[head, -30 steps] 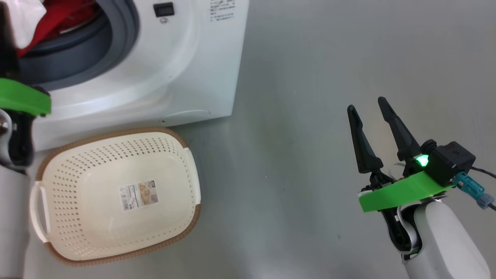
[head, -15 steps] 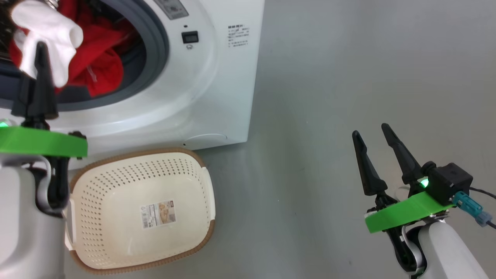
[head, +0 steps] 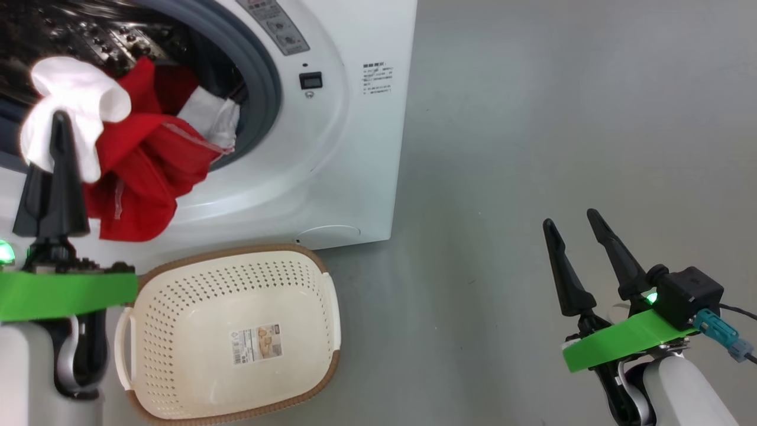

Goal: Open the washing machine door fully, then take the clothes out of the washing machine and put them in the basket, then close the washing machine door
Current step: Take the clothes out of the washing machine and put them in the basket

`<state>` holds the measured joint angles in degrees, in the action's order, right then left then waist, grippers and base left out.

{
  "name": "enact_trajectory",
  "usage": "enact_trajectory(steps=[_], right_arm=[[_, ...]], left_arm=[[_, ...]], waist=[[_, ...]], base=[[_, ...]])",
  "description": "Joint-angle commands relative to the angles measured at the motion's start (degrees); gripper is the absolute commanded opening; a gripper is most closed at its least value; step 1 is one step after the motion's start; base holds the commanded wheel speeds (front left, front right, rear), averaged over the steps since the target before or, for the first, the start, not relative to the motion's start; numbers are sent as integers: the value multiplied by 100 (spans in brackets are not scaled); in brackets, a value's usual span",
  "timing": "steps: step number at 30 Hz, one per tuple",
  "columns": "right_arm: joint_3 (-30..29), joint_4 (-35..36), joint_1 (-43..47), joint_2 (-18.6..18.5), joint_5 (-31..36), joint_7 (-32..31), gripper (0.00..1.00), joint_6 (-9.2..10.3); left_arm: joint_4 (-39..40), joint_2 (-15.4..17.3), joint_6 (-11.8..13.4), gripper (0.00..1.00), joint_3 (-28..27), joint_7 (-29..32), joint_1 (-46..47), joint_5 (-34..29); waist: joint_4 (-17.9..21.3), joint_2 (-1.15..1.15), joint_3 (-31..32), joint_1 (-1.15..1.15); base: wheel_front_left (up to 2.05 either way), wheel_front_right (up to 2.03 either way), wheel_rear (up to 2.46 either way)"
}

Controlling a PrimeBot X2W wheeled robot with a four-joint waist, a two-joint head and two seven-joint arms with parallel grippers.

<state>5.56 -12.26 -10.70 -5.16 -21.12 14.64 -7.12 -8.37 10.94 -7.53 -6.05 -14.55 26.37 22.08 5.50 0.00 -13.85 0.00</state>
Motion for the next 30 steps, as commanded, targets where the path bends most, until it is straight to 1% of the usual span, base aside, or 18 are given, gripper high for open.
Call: enact_trajectory(steps=[1,9,14,18,23,30], right_arm=[[73,153,11,-44,43,36,100,-36],[21,190,19,-51,45,36,100,-36],[1,210,5,-52,45,36,100,-36],[10,218,-26,-40,48,36,100,-36],[21,238,-100,-19,45,36,100,-36],[1,289,-244,-16,54,36,100,-36]], left_arm=[[317,145,5,0,-233,-44,-71,-69],[998,-28,5,0,-321,-45,-550,-121],[1231,-195,5,0,-420,-45,-799,-170],[1077,-312,5,0,-368,-45,-1039,-222],[651,-465,5,0,-225,-45,-1249,-234],[-76,-579,5,0,-120,-45,-1194,-260]], waist=[[-16,0,13,0],[-45,0,-10,0],[-57,0,-59,0],[-52,0,-128,0],[-40,0,-275,0],[-26,0,-572,0]], base=[[0,0,0],[0,0,0],[0,0,0],[0,0,0],[0,0,0],[0,0,0]])
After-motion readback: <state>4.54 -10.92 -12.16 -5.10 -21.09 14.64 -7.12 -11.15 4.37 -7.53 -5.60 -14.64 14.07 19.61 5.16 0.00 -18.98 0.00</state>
